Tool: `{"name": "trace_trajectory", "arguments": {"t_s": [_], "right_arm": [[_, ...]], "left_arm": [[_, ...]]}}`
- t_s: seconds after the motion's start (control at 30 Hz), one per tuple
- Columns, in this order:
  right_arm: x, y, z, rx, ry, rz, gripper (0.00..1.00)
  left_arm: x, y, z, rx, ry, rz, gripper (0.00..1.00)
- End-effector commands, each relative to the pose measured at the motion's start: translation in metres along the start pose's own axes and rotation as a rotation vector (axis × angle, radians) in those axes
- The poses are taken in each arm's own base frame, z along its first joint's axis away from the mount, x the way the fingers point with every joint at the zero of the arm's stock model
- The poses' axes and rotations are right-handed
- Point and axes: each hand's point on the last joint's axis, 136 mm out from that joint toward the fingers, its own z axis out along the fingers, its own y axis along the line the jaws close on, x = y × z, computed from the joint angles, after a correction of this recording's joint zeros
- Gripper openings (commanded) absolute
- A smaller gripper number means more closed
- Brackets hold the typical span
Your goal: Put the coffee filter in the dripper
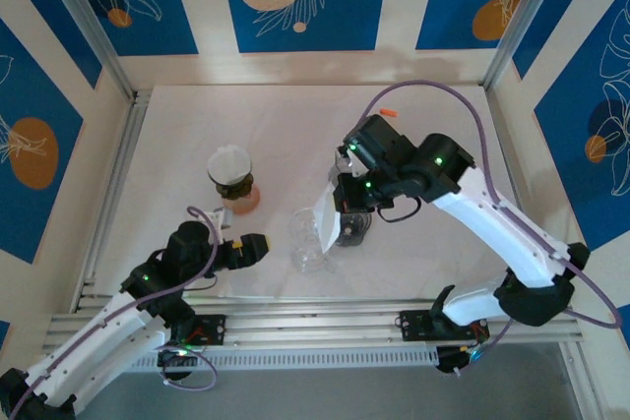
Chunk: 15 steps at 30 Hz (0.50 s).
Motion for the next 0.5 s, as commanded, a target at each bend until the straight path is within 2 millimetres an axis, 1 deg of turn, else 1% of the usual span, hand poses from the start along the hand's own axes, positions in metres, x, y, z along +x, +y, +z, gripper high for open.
{"name": "trace_trajectory", "arguments": {"t_s": [0.0,0.17,0.4,0.47], "right_arm": [[0.009,0.006,0.006,-0.057,0.11,0.106,0.0],[0.002,0.002,0.024,-0.04,0.15,0.187,0.0],[-0.002,-0.002,0.047,0.028,0.187,0.202,0.0],[-0.004,-0.004,0.055,0.046,0.188,0.2,0.0]], "left_arm": [[-0.004,-0.014,-0.006,0.038,0.0,0.043,1.0],[-0.007,-0.02,-0.009,0.053,-0.006,0.053,1.0],[-0.013,-0.029,-0.012,0.072,-0.019,0.071,1.0],[-0.016,-0.035,-0.013,0.096,-0.028,0.078,1.0]]}}
